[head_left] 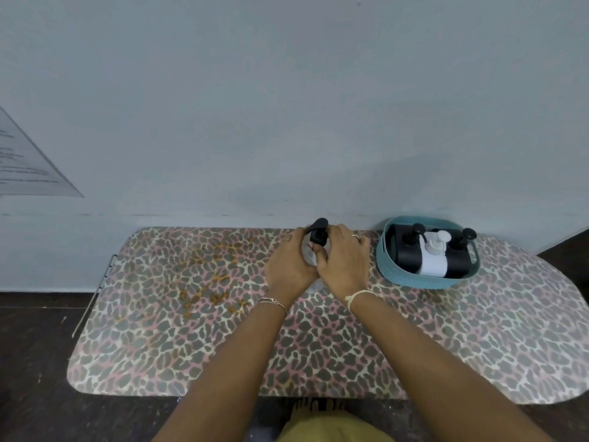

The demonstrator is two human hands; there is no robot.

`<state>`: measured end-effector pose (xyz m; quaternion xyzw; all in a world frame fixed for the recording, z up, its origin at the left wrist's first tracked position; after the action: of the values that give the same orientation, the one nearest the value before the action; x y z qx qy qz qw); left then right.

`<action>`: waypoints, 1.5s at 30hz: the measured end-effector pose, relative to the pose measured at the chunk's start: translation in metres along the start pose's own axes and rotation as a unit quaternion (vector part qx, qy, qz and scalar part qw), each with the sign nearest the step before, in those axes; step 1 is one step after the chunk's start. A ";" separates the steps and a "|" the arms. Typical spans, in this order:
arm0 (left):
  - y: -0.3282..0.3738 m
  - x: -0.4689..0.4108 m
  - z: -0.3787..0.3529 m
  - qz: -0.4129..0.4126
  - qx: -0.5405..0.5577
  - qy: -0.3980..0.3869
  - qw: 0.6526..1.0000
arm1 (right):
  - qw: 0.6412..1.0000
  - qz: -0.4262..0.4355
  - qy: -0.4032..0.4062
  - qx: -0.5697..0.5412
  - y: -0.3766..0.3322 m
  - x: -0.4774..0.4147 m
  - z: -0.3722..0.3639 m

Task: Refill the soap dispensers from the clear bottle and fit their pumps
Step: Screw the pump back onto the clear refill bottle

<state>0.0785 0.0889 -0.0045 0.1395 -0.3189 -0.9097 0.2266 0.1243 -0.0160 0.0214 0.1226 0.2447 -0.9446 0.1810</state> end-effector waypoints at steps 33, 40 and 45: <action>0.099 0.054 -0.120 -0.019 0.210 -0.266 0.941 | 0.918 -0.372 0.058 -0.125 0.203 0.096 0.132; 0.093 0.023 -0.140 0.122 0.200 -0.170 0.957 | 0.905 -0.399 0.108 -0.098 0.285 0.084 0.167; 0.071 0.008 -0.189 0.271 0.236 -0.178 0.916 | 0.911 -0.377 0.132 -0.102 0.329 0.051 0.171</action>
<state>0.1700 -0.0620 -0.1023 -0.0669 -0.5849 -0.7215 0.3644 0.1859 -0.3851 0.0130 0.1254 0.3893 -0.8877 -0.2113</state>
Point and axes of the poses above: each hand's wrist, its own x-axis away from the middle knuckle, its own z-axis out of the back of the hand, y = z × x, the point moved 8 cm from there along -x, towards the middle knuckle, and after that the axes turned 7 degrees about y, right-handed, at the moved point
